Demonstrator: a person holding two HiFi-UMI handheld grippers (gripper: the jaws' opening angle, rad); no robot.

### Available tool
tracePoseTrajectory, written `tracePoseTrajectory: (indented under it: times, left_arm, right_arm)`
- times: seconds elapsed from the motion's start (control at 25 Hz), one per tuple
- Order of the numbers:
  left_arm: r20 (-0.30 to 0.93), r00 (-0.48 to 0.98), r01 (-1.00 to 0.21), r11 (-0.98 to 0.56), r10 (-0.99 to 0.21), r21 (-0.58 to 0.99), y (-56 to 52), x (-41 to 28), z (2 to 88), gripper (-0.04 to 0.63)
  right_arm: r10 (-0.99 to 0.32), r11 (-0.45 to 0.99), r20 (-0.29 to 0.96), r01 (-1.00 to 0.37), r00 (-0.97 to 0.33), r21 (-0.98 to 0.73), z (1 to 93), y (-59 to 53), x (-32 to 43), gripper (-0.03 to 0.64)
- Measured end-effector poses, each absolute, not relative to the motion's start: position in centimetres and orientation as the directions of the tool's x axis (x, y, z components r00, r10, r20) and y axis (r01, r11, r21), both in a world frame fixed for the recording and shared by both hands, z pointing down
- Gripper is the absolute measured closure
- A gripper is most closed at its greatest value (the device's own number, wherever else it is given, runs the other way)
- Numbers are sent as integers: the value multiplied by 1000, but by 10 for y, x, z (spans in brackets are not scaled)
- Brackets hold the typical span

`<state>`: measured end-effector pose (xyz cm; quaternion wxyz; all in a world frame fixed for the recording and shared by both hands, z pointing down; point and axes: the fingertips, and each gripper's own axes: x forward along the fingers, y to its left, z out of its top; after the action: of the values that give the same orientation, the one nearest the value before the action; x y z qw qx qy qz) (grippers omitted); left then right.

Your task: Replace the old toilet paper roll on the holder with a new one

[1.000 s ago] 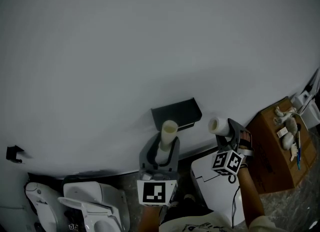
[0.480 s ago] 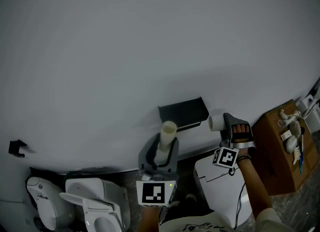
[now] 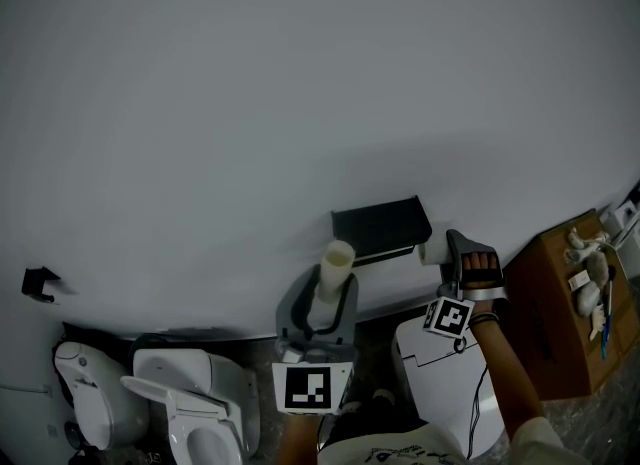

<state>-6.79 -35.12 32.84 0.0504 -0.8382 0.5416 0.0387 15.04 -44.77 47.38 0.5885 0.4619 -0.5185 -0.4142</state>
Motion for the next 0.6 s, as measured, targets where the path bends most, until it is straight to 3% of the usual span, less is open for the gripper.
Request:
tracePoseTrajectory:
  times: [0.6]
  left_arm:
    - [-110,331,-943,-325,-937,-68,-333,-96,327,408]
  right_arm:
    - [-983,181,181,-4,24,983,479,-451,98,310]
